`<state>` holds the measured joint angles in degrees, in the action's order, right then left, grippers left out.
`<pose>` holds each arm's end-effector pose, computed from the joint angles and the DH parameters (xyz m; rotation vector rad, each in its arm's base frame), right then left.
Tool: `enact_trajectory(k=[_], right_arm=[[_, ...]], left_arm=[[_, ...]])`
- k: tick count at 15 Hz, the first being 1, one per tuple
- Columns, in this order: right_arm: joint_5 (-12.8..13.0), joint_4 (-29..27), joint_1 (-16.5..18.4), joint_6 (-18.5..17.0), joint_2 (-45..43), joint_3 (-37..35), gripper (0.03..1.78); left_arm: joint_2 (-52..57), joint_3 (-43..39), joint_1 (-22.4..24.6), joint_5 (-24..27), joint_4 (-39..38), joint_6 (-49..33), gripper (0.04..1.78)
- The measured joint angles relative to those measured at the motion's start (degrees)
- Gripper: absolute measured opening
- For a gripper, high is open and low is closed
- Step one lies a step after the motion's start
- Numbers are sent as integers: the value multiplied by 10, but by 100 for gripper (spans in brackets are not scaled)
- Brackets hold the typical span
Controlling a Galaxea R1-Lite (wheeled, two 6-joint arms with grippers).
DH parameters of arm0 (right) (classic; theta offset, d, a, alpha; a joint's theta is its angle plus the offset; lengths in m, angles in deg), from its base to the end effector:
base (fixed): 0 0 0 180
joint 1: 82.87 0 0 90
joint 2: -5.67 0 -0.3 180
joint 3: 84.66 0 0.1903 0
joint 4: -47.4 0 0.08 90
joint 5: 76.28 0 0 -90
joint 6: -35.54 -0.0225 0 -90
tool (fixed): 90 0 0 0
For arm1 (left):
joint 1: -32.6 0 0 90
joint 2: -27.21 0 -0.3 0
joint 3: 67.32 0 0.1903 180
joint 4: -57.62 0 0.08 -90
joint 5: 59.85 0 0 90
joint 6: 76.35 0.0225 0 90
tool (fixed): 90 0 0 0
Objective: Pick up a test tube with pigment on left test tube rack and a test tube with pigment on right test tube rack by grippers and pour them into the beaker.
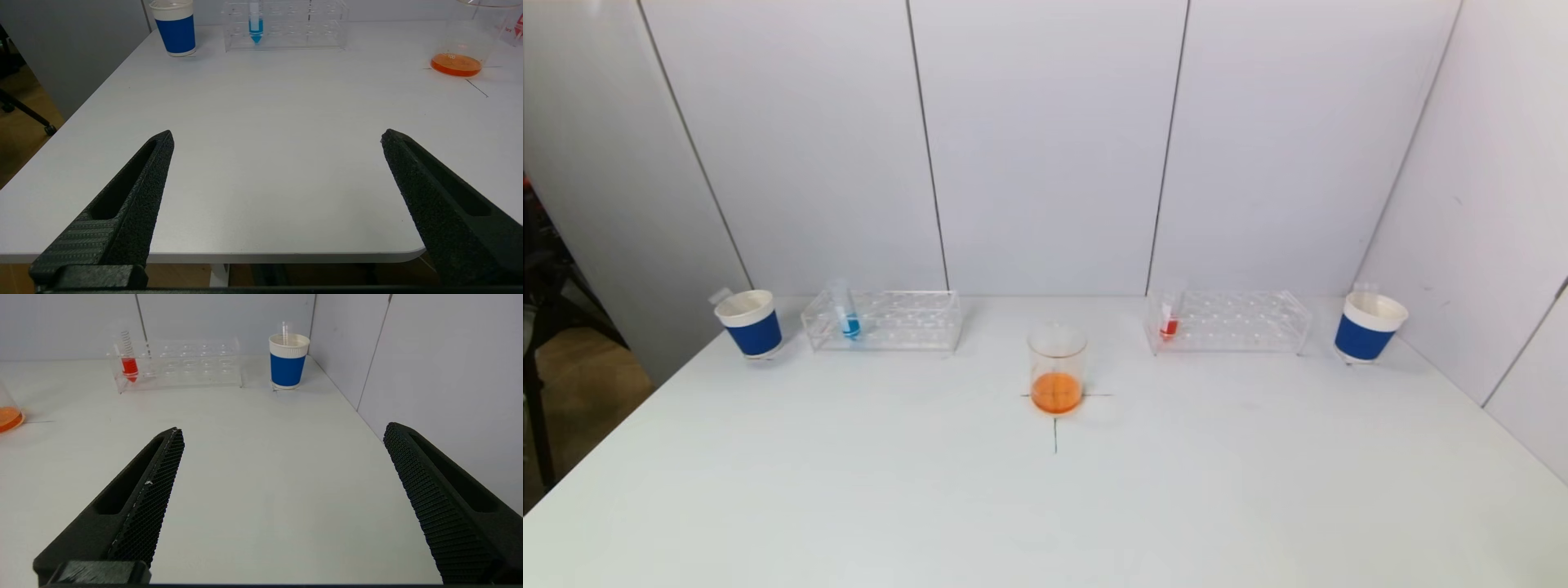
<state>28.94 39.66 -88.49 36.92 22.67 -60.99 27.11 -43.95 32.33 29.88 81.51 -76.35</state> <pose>0.0044 -0.0055 0.1079 -0.0274 0.0204 -0.1673 -0.0227 0.0002 0.0746 0.0001 0.0108 0.0000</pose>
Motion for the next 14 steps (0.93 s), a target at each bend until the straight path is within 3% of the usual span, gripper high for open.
enact_trajectory(k=[2,7,9,12,14], right_arm=[[-28,-43,0,-6,-8,-2,177],[-133,-106,0,-56,-14,-3,177],[-138,-134,-2,-54,-14,-1,177],[-139,-129,-2,-54,-14,-3,177],[-139,-130,22,-52,-20,-3,177]], left_arm=[[0,0,0,0,0,0,177],[0,0,0,0,0,0,177],[0,0,0,0,0,0,177],[0,0,0,0,0,0,177],[0,0,0,0,0,0,177]])
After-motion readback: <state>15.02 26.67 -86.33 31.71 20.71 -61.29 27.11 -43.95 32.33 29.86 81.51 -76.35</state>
